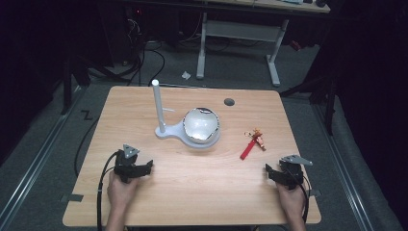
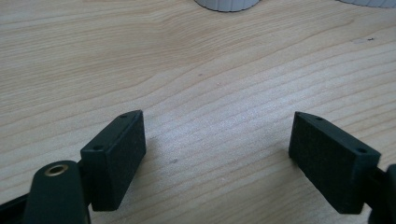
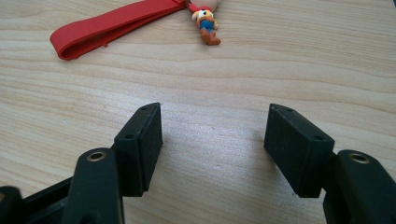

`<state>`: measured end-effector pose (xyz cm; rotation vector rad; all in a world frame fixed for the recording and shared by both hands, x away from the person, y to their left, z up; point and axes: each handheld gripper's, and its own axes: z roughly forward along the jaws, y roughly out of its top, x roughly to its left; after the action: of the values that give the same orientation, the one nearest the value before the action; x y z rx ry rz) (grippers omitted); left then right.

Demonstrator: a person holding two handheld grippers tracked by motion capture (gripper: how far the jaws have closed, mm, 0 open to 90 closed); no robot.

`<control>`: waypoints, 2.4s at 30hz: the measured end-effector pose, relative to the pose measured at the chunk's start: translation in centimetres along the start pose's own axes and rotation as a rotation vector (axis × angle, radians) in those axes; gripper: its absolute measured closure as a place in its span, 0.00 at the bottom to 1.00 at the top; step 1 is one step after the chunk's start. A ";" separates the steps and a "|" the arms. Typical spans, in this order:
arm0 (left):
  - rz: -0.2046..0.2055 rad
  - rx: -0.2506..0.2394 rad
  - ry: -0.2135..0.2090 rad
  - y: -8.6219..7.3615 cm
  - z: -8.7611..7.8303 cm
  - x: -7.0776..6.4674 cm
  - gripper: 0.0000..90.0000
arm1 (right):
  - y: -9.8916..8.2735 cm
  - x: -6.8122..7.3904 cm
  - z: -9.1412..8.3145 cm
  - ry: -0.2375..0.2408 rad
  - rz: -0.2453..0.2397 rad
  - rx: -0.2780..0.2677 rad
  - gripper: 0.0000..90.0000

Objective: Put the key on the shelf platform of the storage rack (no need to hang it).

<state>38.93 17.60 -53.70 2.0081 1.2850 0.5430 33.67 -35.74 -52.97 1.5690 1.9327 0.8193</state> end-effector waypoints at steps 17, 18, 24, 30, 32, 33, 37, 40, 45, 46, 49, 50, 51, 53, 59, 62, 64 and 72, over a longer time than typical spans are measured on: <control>-0.001 0.000 -0.002 0.0 0.0 0.0 0.21 | 0.1 0.0 0.1 0.004 -0.003 0.005 0.39; -0.001 0.000 -0.002 0.0 0.0 0.0 0.21 | 0.1 0.0 0.1 0.005 -0.003 0.005 0.39; -0.001 0.000 -0.002 0.0 0.0 0.0 0.21 | 0.1 0.1 0.1 0.004 -0.002 0.006 0.39; -0.001 0.000 -0.002 0.0 0.0 0.0 0.22 | 0.1 0.1 0.1 0.002 -0.002 0.005 0.39; -0.001 0.000 -0.002 0.0 0.0 0.0 0.21 | 0.1 0.1 0.1 0.003 -0.002 0.005 0.39; -0.001 0.000 -0.002 0.0 0.0 0.0 0.21 | 0.1 0.1 0.1 0.002 -0.002 0.005 0.40; -0.002 0.000 -0.001 0.0 0.0 0.0 0.22 | 0.1 0.1 0.0 0.004 -0.002 0.008 0.41; -0.002 0.000 -0.002 0.0 0.0 0.0 0.21 | 0.1 0.1 0.0 0.006 -0.004 0.010 0.41; -0.002 0.000 -0.002 0.0 0.0 0.0 0.21 | 0.3 0.0 -0.1 0.019 0.003 0.004 0.41; -0.002 0.000 -0.001 0.0 0.0 0.0 0.22 | 0.4 0.0 -0.2 0.023 0.001 0.003 0.41; -0.002 0.000 -0.002 0.0 0.0 0.0 0.22 | 0.7 0.0 -0.3 0.030 -0.001 -0.008 0.41; -0.002 0.000 -0.002 0.0 0.0 0.0 0.22 | 0.8 0.0 -0.2 0.032 -0.001 -0.002 0.41; -0.002 0.000 -0.002 0.0 0.0 0.0 0.21 | 0.9 0.1 -0.2 0.034 0.000 0.000 0.41; 0.000 0.001 -0.002 0.0 0.0 0.0 0.21 | 1.1 0.1 -0.1 0.038 -0.009 -0.001 0.41; 0.000 0.002 -0.001 0.0 0.0 0.0 0.21 | 2.1 0.5 0.1 0.061 -0.023 -0.008 0.41; 0.000 0.001 -0.001 0.0 0.0 0.0 0.21 | 2.4 0.7 0.3 0.066 -0.026 -0.007 0.41; 0.000 0.002 -0.001 0.0 0.0 0.0 0.21 | 2.9 0.8 0.6 0.074 -0.026 -0.012 0.42; 0.000 0.001 0.001 0.0 0.0 0.0 0.21 | 3.9 1.0 1.4 0.089 -0.038 0.004 0.41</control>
<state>38.94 17.61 -53.69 2.0090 1.2855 0.5437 37.11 -33.98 -51.12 1.5166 2.0213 0.8831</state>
